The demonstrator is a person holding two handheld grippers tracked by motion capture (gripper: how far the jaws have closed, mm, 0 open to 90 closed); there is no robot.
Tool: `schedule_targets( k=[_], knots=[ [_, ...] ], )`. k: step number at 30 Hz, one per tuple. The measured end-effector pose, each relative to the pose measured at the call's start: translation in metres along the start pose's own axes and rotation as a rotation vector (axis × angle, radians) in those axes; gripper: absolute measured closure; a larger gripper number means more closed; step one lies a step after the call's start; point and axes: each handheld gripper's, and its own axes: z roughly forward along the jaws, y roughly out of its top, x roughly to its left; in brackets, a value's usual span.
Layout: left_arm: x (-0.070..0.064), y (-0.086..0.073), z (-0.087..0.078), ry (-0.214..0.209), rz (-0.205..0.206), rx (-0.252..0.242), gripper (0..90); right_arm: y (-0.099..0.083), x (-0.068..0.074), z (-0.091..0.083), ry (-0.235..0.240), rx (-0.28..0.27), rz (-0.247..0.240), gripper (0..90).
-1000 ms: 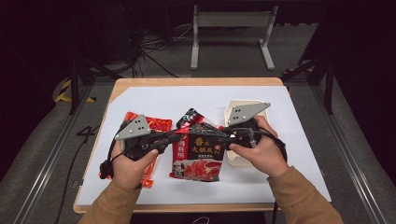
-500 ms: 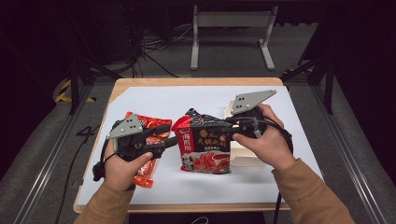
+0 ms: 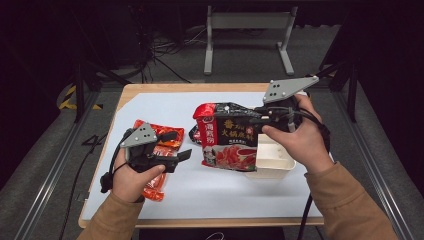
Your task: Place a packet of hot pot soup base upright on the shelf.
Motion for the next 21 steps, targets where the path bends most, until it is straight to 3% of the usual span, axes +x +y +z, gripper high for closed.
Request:
schedule_targets(
  k=[12, 21],
  knots=[
    [0.012, -0.007, 0.003, 0.021, -0.044, 0.022, 20.4, 0.007, -0.026, -0.014, -0.080, -0.032, 0.001, 75.9],
    [0.011, -0.008, 0.006, 0.029, -0.027, 0.047, 17.1, 0.007, -0.047, -0.017, -0.125, -0.044, -0.010, 75.9]
  ],
)
